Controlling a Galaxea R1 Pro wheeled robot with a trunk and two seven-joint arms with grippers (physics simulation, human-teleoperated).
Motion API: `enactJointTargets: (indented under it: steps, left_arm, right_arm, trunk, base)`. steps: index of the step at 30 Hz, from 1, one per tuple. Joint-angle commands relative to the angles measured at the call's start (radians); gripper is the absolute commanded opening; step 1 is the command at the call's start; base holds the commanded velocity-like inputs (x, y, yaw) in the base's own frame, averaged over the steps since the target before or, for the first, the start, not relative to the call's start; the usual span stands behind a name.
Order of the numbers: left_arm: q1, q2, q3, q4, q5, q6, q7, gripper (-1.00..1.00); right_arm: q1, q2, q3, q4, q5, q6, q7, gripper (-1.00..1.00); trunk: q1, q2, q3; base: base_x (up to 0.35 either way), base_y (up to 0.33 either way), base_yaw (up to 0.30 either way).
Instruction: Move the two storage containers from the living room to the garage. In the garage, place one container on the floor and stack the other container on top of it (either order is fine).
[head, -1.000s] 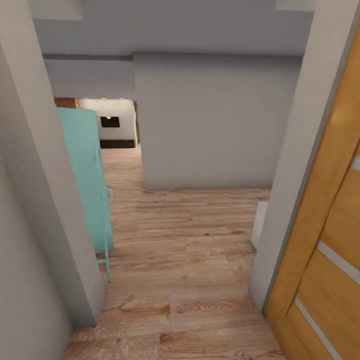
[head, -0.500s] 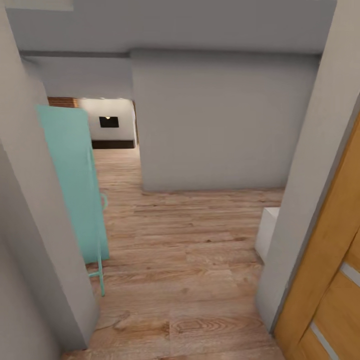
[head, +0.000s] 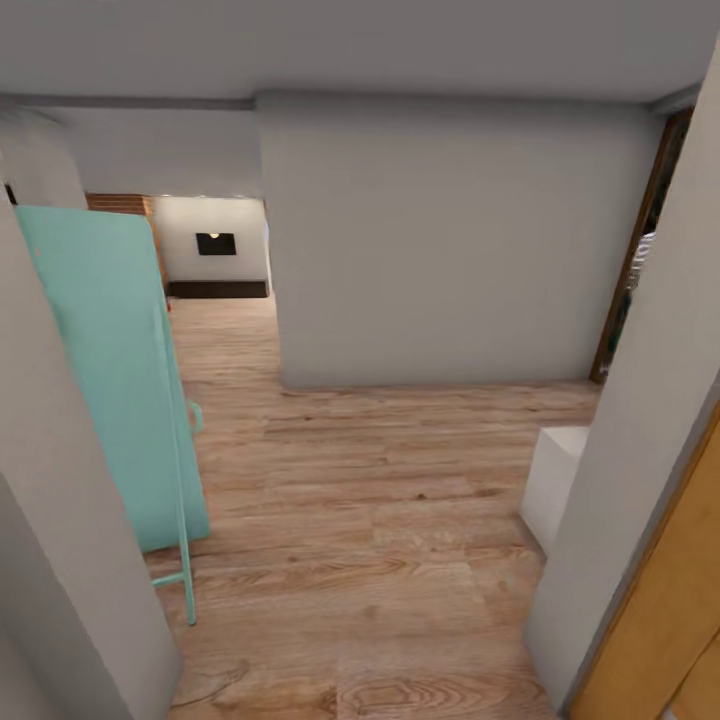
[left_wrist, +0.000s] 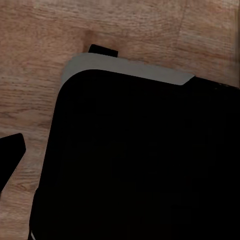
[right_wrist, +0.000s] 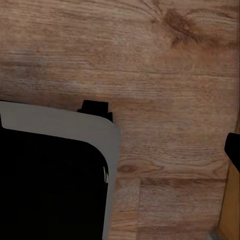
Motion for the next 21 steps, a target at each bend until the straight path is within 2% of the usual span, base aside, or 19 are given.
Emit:
enactJointTargets:
  steps: [1,21]
  left_arm:
    - [0.0,0.0,0.0,0.0,0.005,-0.003,0.001,1.0]
    - [0.0,0.0,-0.001,0.0,0.005,0.006,0.001,1.0]
  right_arm:
    - [-0.001,0.0,0.007,0.002,0.004,-0.004,0.001,1.0]
    - [-0.001,0.001,0.015,0.002,0.017,-0.003,0.0,1.0]
  trunk:
    - [0.001,0.0,-0.001]
    - [0.001,0.0,-0.001]
  base:
    - [0.324,0.0,0.0]
    - [0.324,0.0,0.0]
